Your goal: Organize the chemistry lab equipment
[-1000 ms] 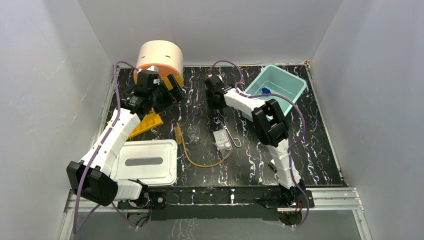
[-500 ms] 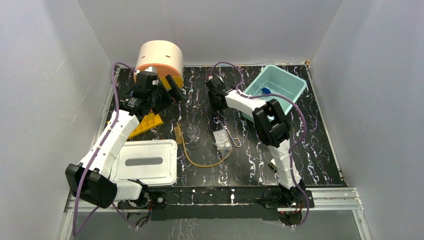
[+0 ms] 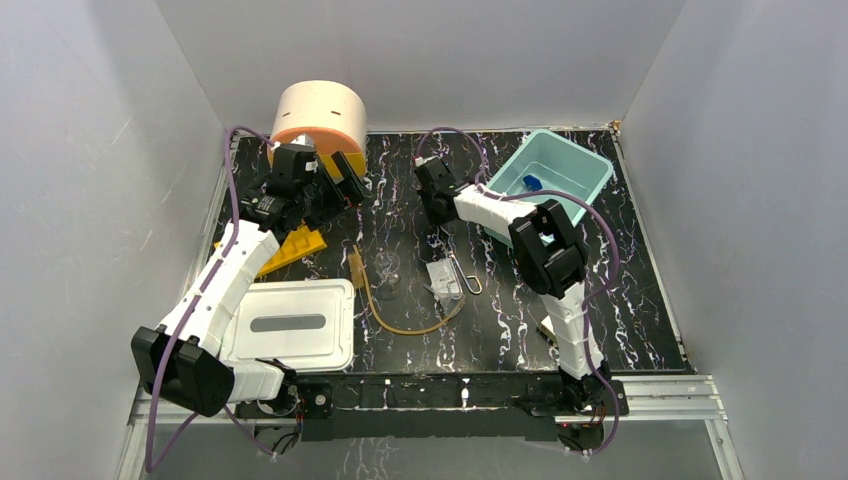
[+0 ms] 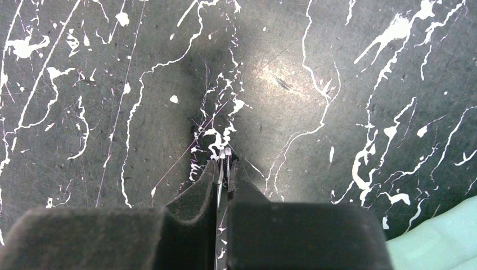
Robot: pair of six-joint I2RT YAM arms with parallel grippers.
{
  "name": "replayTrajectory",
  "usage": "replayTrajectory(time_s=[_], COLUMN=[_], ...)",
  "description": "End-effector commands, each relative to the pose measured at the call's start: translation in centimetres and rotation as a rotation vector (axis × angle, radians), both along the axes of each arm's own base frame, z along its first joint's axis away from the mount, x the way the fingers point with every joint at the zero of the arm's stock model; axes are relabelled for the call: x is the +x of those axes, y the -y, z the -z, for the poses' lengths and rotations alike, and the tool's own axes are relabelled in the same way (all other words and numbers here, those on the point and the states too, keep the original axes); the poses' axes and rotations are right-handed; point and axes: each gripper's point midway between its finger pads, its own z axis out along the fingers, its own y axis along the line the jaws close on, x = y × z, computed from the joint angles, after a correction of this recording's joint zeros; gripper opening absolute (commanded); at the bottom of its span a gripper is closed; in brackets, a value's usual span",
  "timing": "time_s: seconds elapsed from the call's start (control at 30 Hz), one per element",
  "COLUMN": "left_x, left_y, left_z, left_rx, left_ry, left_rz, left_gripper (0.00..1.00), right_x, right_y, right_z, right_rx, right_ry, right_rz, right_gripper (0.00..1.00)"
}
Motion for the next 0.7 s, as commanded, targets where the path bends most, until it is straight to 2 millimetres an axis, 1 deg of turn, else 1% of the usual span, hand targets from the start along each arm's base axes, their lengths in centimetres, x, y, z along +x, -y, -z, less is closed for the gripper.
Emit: replayTrajectory(time_s=[0.0, 0.03, 0.13, 0.2, 0.33, 0.5, 0.67], left_x=[-0.6, -0.6, -0.6, -0.6, -0.6, -0.5, -0.2], left_y=[0.4, 0.5, 0.9, 1.2, 1.9, 3.7, 5.5], left_z=[-1.0, -1.1, -1.2, -1.0, -0.3, -0.2, 0.0], left_rx=[-0.028, -0.031, -0.046, -0.055, -0.071, -0.136, -0.202], left_ry=[0.019, 0.022, 0.026, 0.025, 0.006, 0.0, 0.021], left_rz=[0.033, 0.041, 0.062, 0.076, 0.111, 0.18, 0.247], left_gripper=[0.98, 0.98, 0.98, 0.98, 0.98, 0.97, 0.96], right_x=[1.8, 2.2, 2.7, 2.7, 2.2, 1.8, 1.7], right_y=[0.5, 0.7, 1.3, 1.5, 1.7, 2.2, 2.6], right_z=[-1.6, -2.0, -4.3, -6.5, -9.4, -12.8, -15.4], right_rx=[-0.04, -0.048, -0.051, -0.038, 0.007, 0.108, 0.182], right_ry=[0.092, 0.106, 0.156, 0.196, 0.236, 0.284, 0.338], right_rz=[-0.034, -0.034, -0.04, -0.051, -0.068, -0.043, -0.023], right_gripper=[0.0, 0.0, 0.0, 0.0, 0.0, 0.0, 0.0])
